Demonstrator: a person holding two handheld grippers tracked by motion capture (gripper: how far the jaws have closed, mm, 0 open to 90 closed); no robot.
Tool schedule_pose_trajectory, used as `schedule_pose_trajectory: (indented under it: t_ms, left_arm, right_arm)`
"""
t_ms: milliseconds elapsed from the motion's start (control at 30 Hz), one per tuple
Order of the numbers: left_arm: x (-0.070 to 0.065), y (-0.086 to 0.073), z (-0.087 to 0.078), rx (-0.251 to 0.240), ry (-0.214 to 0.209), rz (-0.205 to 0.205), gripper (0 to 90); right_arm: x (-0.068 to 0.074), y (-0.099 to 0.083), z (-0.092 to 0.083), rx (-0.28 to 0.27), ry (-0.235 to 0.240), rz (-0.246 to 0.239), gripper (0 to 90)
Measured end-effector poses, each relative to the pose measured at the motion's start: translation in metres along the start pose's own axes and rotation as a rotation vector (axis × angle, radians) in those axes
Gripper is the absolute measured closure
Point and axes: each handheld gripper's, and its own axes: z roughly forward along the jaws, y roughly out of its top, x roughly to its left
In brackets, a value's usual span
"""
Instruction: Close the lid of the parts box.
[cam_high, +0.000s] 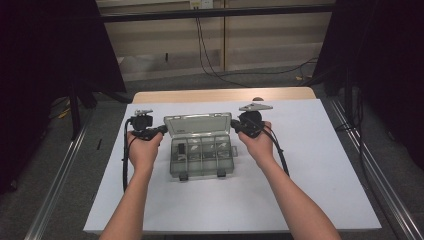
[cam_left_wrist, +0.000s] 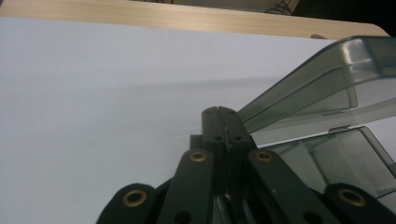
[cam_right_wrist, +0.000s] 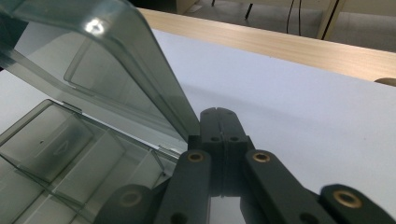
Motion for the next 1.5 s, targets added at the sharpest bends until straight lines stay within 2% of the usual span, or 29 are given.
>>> schedule_pose_trajectory:
  t_ms: [500,1500]
  left_arm:
    - [-0.004,-0.006,-0.004,-0.003,0.020,-0.002,90.0]
    - [-0.003,-0.015,-0.010,0.002,-0.007,-0.024,90.0]
  right_arm:
    - [0.004,-0.004,-0.004,0.001,-0.010,-0.004,90.0]
    - [0.006,-0.011,-0.010,0.000,0.011,-0.008,90.0]
